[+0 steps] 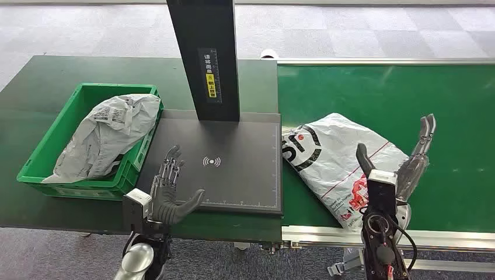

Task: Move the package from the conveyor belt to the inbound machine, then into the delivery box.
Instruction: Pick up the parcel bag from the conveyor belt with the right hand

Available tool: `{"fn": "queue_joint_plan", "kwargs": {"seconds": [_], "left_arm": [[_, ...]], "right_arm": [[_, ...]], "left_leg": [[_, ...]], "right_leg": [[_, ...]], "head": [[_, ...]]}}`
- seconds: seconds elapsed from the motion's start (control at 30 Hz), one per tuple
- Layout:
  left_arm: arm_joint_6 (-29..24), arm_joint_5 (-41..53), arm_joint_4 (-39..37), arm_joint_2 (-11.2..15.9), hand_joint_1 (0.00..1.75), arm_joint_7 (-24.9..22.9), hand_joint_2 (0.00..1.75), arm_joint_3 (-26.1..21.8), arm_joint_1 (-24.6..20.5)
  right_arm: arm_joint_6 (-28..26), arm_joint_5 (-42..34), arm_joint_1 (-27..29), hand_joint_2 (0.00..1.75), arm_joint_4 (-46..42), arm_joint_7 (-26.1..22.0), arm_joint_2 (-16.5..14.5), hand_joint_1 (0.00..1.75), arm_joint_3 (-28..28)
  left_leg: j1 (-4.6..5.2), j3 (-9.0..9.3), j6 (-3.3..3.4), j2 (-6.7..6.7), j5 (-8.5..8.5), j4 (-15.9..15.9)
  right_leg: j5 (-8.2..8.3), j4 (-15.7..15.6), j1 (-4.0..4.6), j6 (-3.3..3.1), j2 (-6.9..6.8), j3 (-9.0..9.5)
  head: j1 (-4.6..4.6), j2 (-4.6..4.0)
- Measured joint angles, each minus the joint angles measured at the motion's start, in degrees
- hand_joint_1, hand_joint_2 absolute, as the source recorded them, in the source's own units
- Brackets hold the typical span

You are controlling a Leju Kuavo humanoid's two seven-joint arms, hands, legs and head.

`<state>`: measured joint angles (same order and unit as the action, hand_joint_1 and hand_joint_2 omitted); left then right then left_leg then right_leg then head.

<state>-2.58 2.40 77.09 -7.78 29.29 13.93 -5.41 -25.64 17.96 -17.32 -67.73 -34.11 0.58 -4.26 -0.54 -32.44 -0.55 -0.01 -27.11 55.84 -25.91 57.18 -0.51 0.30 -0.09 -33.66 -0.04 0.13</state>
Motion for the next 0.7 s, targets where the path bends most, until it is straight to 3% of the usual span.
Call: {"fn": "queue_joint_plan", "kwargs": {"seconds": [0.07, 0.17, 0.27, 0.33, 0.4, 0.7], "left_arm": [[-0.01, -0.01, 0.0, 0.03, 0.0, 0.02, 1.75, -0.01, 0.01], [0.12, 0.16, 0.03, 0.18, 0.0, -0.17, 1.75, -0.05, 0.03], [0.7, 0.78, 0.02, 0.23, 0.0, -1.1, 1.75, -0.07, 0.0], [0.88, 1.15, -0.26, 0.18, 0.0, -1.52, 1.75, -0.02, -0.07], [0.78, 1.41, -0.73, 0.11, 0.0, -1.66, 1.75, 0.05, -0.17], [0.66, 1.65, -1.99, -0.15, 0.0, -1.68, 1.75, 0.27, -0.59]], "right_arm": [[3.89, 0.57, -0.36, 1.75, 0.8, 3.99, 0.11, 0.0, -0.69], [14.54, 4.56, -2.84, 1.75, 6.78, 18.89, 0.5, 0.0, -3.21], [18.81, 13.5, -6.26, 1.75, 17.14, 34.8, 1.31, 0.0, -5.73], [21.14, 18.4, -7.97, 1.75, 24.18, 42.42, 2.31, 0.0, -7.15], [22.34, 21.2, -8.79, 1.75, 29.62, 45.41, 3.2, 0.0, -8.34], [23.0, 23.02, -12.46, 1.75, 39.18, 46.37, 4.19, 0.0, -10.82]], "left_leg": [[0.0, 0.0, 0.0, 0.03, 0.0, -0.01], [0.0, 0.04, 0.0, 0.1, 0.0, -0.01], [0.0, 0.05, 0.01, -0.12, 0.02, 0.01], [0.0, 0.03, 0.01, -0.28, 0.03, 0.02], [0.01, 0.01, 0.02, -0.31, 0.02, 0.02], [0.0, 0.12, 0.02, -0.26, 0.0, 0.02]], "right_leg": [[0.0, 0.0, 0.0, 0.0, 0.03, 0.0], [0.0, -0.01, 0.0, 0.0, 0.1, 0.01], [0.0, -0.02, 0.0, 0.0, -0.1, 0.05], [-0.01, -0.02, 0.0, 0.01, -0.25, 0.1], [-0.01, -0.01, -0.01, 0.01, -0.27, 0.11], [-0.04, -0.05, -0.01, 0.03, -0.19, 0.17]], "head": [[0.01, 0.0], [0.01, 0.0], [0.0, 0.0], [0.02, 0.0], [0.02, 0.0], [0.0, 0.0]]}}
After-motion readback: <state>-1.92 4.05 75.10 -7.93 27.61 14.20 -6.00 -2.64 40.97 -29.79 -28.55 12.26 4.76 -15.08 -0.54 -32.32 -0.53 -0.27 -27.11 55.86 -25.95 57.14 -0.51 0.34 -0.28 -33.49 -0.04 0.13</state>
